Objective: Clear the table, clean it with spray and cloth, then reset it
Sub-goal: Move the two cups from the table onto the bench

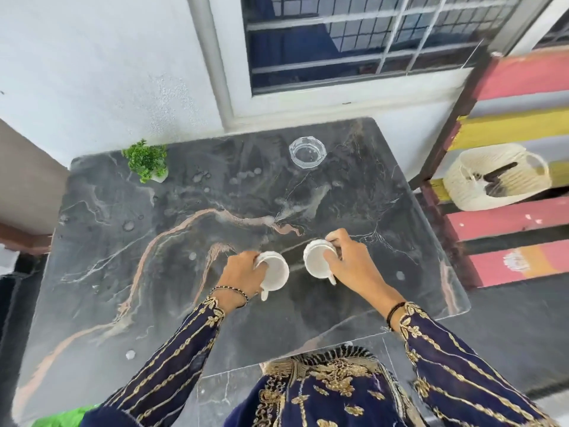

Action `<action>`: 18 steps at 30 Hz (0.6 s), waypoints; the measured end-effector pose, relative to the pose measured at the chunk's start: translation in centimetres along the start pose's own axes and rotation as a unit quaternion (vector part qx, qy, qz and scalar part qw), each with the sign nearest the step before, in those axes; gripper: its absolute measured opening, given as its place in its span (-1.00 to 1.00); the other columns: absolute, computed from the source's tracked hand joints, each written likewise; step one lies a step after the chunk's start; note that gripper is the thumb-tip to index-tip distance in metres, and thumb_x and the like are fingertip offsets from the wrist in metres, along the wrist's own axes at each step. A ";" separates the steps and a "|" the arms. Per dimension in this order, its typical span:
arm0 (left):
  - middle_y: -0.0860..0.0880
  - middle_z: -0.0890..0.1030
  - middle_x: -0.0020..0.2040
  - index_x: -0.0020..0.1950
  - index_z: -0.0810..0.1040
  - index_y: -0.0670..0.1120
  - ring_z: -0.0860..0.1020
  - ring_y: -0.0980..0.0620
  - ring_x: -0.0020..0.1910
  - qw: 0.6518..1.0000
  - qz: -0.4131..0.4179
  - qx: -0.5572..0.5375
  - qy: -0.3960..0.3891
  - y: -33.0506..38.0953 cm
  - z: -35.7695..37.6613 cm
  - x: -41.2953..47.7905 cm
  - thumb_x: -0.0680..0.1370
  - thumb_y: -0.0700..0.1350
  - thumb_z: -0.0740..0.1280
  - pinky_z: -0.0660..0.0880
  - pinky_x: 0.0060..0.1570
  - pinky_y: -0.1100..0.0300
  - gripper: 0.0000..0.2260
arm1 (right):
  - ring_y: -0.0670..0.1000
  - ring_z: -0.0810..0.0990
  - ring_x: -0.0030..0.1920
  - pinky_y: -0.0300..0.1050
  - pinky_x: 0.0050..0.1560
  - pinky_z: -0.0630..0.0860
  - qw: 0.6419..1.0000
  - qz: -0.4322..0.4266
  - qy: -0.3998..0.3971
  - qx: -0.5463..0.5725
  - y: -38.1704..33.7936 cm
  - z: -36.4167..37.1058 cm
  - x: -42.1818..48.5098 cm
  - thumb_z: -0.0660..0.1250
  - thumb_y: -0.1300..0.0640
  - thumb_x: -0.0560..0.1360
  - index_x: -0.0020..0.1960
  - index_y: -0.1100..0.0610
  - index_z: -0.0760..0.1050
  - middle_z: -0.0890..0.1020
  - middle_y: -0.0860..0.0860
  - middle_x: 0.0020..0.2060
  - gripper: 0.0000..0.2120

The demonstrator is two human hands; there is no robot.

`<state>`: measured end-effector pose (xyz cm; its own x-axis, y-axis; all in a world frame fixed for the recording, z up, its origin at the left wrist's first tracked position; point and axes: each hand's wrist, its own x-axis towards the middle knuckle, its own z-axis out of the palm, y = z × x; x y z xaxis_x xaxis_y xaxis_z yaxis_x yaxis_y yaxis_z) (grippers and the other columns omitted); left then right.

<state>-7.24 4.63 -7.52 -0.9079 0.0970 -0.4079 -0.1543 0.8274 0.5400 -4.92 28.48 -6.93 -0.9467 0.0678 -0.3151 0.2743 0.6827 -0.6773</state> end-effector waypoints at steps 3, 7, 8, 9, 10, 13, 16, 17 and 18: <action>-0.22 0.67 0.01 0.05 0.64 -0.21 0.64 -0.19 -0.02 1.000 0.019 0.004 -0.024 3.9 1.3 1.2 0.53 -0.18 0.26 0.61 -0.09 0.05 -0.79 | 0.08 0.61 0.01 -0.13 -0.08 0.47 0.999 0.020 0.031 0.028 2.6 -2.3 0.5 0.30 0.16 0.61 0.20 0.08 0.49 0.65 0.05 0.00 -0.82; -0.19 0.66 -0.08 -0.04 0.64 -0.21 0.62 -0.17 -0.09 0.999 0.032 0.007 -0.023 10.1 4.3 2.7 0.50 -0.20 0.29 0.63 -0.13 0.04 -0.84 | 0.05 0.59 -0.06 -0.21 -0.21 0.37 0.996 0.022 0.052 0.063 7.4 -6.4 1.8 0.29 0.14 0.61 0.18 0.09 0.51 0.66 0.02 -0.03 -0.85; -0.17 0.65 -0.11 -0.07 0.63 -0.19 0.60 -0.16 -0.11 0.999 0.038 0.013 -0.024 11.6 5.1 2.9 0.49 -0.20 0.30 0.60 -0.17 0.10 -0.87 | 0.04 0.59 -0.06 -0.22 -0.20 0.38 0.996 0.021 0.055 0.068 8.6 -7.4 2.1 0.29 0.14 0.61 0.17 0.09 0.52 0.66 0.02 -0.03 -0.85; -0.16 0.65 -0.12 -0.10 0.61 -0.17 0.59 -0.14 -0.13 0.998 0.044 0.019 -0.028 13.7 6.2 3.3 0.48 -0.19 0.31 0.57 -0.21 0.13 -0.90 | 0.04 0.59 -0.06 -0.26 -0.21 0.38 0.996 0.022 0.056 0.073 10.3 -8.9 2.6 0.29 0.14 0.61 0.17 0.09 0.52 0.67 0.02 -0.03 -0.85; -0.14 0.65 -0.13 -0.11 0.59 -0.14 0.60 -0.12 -0.15 0.998 0.046 0.019 -0.032 15.4 7.2 3.5 0.48 -0.20 0.31 0.55 -0.25 0.15 -0.92 | 0.03 0.59 -0.06 -0.34 -0.24 0.39 0.995 0.024 0.054 0.077 11.8 -10.2 2.9 0.29 0.15 0.61 0.17 0.10 0.53 0.68 0.02 -0.04 -0.85; -0.03 0.59 -0.22 -0.09 0.57 -0.10 0.65 0.10 -0.32 0.997 0.030 -0.037 -0.053 21.2 11.0 4.5 0.49 -0.23 0.29 0.58 -0.46 0.21 -0.91 | 0.00 0.60 -0.10 -0.50 -0.25 0.40 0.994 0.026 0.054 0.092 17.0 -14.9 3.8 0.30 0.18 0.59 0.15 0.11 0.56 0.68 0.00 -0.08 -0.84; 0.02 0.57 -0.20 -0.04 0.57 -0.07 0.65 0.15 -0.32 0.993 0.022 -0.082 -0.078 27.6 15.8 5.9 0.48 -0.26 0.29 0.62 -0.50 0.13 -0.86 | -0.02 0.60 -0.14 -0.51 -0.25 0.39 0.992 0.041 0.055 0.104 23.0 -20.0 4.1 0.32 0.18 0.58 0.10 0.12 0.57 0.67 -0.03 -0.13 -0.87; 0.01 0.58 -0.18 -0.02 0.58 -0.07 0.66 0.07 -0.26 0.992 0.022 -0.094 -0.083 29.7 17.4 6.5 0.48 -0.26 0.29 0.64 -0.46 0.05 -0.85 | -0.02 0.61 -0.14 -0.48 -0.24 0.39 0.992 0.042 0.054 0.103 25.1 -21.5 4.2 0.33 0.18 0.57 0.09 0.11 0.58 0.68 -0.04 -0.14 -0.89; 0.00 0.59 -0.16 -0.01 0.59 -0.07 0.66 0.03 -0.23 0.991 0.026 -0.099 -0.085 31.4 18.6 6.8 0.48 -0.26 0.30 0.64 -0.44 0.00 -0.85 | -0.02 0.62 -0.15 -0.44 -0.22 0.40 0.992 0.045 0.055 0.103 26.8 -22.6 4.3 0.34 0.17 0.57 0.08 0.10 0.58 0.69 -0.04 -0.14 -0.89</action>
<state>-10.98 41.51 -7.03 -0.8400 0.2433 -0.4850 -0.1975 0.6954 0.6909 -5.46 63.46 -11.42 -0.9267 0.2075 -0.3133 0.3758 0.5072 -0.7756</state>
